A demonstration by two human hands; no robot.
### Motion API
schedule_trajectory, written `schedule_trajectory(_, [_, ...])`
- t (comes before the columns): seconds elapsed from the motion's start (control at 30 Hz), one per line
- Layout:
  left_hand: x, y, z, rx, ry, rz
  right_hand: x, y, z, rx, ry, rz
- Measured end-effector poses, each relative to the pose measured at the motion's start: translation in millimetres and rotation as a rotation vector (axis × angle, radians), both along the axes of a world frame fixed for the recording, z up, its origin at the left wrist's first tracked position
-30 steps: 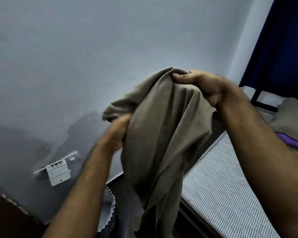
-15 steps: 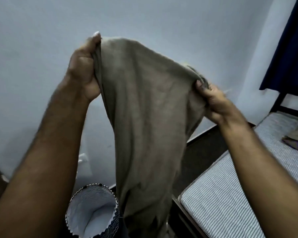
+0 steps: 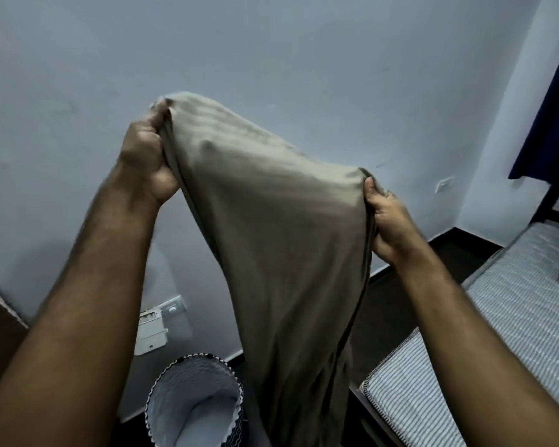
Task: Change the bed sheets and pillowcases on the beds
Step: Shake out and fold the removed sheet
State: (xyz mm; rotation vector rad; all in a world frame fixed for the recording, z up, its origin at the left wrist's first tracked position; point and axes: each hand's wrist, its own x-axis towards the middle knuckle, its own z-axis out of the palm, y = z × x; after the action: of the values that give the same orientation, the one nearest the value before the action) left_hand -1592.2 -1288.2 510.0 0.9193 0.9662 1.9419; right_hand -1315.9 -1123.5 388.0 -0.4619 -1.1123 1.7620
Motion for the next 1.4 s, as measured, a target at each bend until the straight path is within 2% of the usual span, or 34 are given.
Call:
schedule_trajectory(0.13, [-25, -5, -16, -0.151, 0.162, 0.11, -26, -11, 10, 0.076, -0.1, -0.057])
schedule_trajectory(0.23, [-38, -7, -34, -0.3, 0.254, 0.197, -34, -15, 7, 0.173, -0.272, -0.055])
schedule_trajectory(0.27, [-44, -8, -39, -0.315, 0.238, 0.208, -33, -16, 6, 0.267, -0.358, 0.008])
schedule_trajectory(0.37, [-59, -12, -48, -0.24, 0.071, 0.191, -19, -20, 0, 0.563, -0.698, 0.418])
schedule_trajectory(0.43, [-63, -14, -51, -0.15, -0.048, 0.156, -11, -18, 0, 0.606, -0.965, 0.658])
schedule_trajectory(0.5, [-59, -10, -60, -0.099, -0.086, 0.105, -11, -7, -5, 0.78, -1.289, 0.624])
schedule_trajectory(0.57, [-53, -3, -75, -0.106, -0.142, 0.091, -18, 1, -5, 0.914, -1.42, 0.429])
schedule_trajectory(0.6, [-54, -1, -87, -0.11, -0.169, 0.056, -20, 4, -6, 0.859, -1.331, 0.369])
schedule_trajectory(0.7, [-59, -7, -127, -0.139, -0.171, -0.129, -26, -6, -7, 0.44, -0.711, 0.326])
schedule_trajectory(0.73, [-57, -8, -142, -0.166, -0.116, -0.192, -31, -11, -8, 0.347, -0.573, 0.284])
schedule_trajectory(0.77, [-51, -8, -154, -0.219, -0.017, -0.211, -37, -13, -11, 0.31, -0.538, 0.225])
schedule_trajectory(0.83, [-38, -5, -160, -0.256, 0.195, -0.14, -42, -17, -12, 0.387, -0.663, 0.195])
schedule_trajectory(0.87, [-34, -3, -157, -0.223, 0.223, -0.098, -41, -19, -7, 0.405, -0.675, 0.232])
schedule_trajectory(0.93, [-39, -3, -133, -0.109, 0.114, -0.01, -39, -24, 15, 0.377, -0.482, 0.282])
schedule_trajectory(1.0, [-46, -5, -97, 0.002, 0.007, 0.04, -42, -26, 37, 0.293, -0.273, 0.212])
schedule_trajectory(1.07, [-36, -5, -65, 0.003, 0.049, 0.047, -54, -25, 48, 0.274, -0.316, 0.115])
schedule_trajectory(1.13, [-16, -4, -59, -0.145, 0.072, -0.066, -62, -24, 50, 0.281, -0.491, 0.095])
schedule_trajectory(1.17, [-12, -4, -66, -0.219, 0.065, -0.099, -62, -24, 53, 0.261, -0.505, 0.123])
schedule_trajectory(1.27, [-11, -14, -114, -0.336, 0.088, -0.161, -49, -28, 61, 0.258, -0.376, 0.318])
schedule_trajectory(1.33, [-11, -20, -124, -0.288, 0.12, -0.157, -37, -27, 62, 0.32, -0.366, 0.386])
schedule_trajectory(1.4, [-14, -22, -105, -0.201, 0.165, -0.074, -28, -17, 65, 0.379, -0.408, 0.359])
